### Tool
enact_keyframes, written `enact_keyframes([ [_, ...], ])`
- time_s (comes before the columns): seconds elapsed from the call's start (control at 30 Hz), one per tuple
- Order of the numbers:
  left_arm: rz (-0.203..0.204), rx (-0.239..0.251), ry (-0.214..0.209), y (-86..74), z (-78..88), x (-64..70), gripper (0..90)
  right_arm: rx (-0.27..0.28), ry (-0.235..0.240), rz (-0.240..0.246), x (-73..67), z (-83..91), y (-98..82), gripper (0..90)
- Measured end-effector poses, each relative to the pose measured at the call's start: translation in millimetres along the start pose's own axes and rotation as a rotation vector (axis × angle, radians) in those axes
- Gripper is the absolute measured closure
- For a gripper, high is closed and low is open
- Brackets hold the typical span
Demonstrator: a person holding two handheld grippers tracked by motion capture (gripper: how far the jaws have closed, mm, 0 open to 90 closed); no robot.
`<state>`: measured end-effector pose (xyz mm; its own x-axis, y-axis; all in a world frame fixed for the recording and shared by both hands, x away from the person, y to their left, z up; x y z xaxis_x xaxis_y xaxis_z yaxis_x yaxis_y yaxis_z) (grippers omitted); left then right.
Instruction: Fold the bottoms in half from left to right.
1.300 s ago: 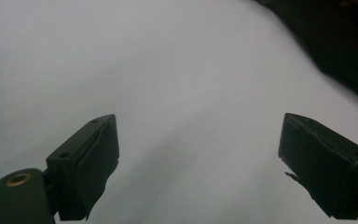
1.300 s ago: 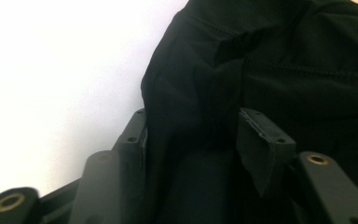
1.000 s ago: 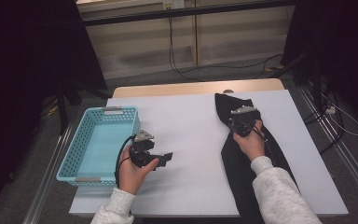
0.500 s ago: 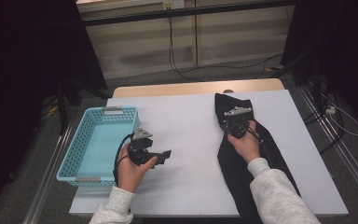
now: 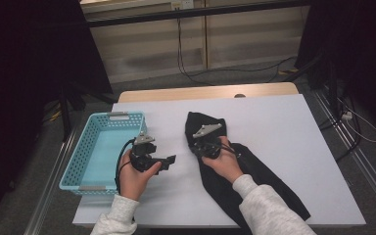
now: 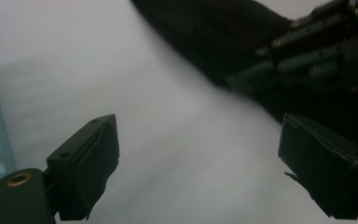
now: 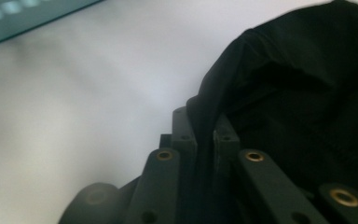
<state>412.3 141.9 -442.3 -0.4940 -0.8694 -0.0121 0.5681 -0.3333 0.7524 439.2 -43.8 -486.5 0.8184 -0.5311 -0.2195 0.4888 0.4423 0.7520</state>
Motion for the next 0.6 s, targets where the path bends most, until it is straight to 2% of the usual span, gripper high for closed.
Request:
enact_keyframes([
  [0.03,0.003,-0.004,-0.003,-0.5,-0.2,-0.3,12.4,-0.001,0.016,-0.004,-4.5,-3.5,0.6,68.2],
  [0.07,0.005,0.000,-0.002,-0.7,-0.8,0.1,12.4,-0.001,0.014,-0.003,-6.8,-4.6,1.3,56.7],
  [0.1,0.003,0.000,-0.001,-0.7,-1.0,0.1,12.4,-0.004,0.012,-0.006,-7.3,-3.8,1.9,49.5],
  [0.2,0.000,0.000,-0.004,0.0,-1.4,0.5,12.1,0.030,0.008,-0.030,-3.2,9.2,4.9,34.4],
  [0.3,-0.006,-0.004,-0.008,0.3,-3.0,2.4,12.1,0.053,-0.027,-0.022,3.5,31.8,7.0,30.9],
  [0.4,-0.014,-0.007,-0.015,1.2,-4.6,5.2,11.9,0.086,-0.056,-0.040,11.4,58.2,4.0,28.9],
  [0.6,-0.030,-0.016,-0.024,2.4,-8.3,11.0,11.8,0.072,-0.131,-0.063,25.9,99.6,-25.8,27.5],
])
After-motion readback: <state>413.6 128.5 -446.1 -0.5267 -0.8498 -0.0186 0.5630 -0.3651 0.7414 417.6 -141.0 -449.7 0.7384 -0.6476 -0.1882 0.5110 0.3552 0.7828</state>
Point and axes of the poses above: each handheld gripper's, and its own axes: z roughly backward along the jaws, y roughly out of its top, x roughly to its right, the point moved 4 cm from there along -z, roughly forward along the jaws, and after that the axes turned 14 degrees about y, right-handed, at the moved point
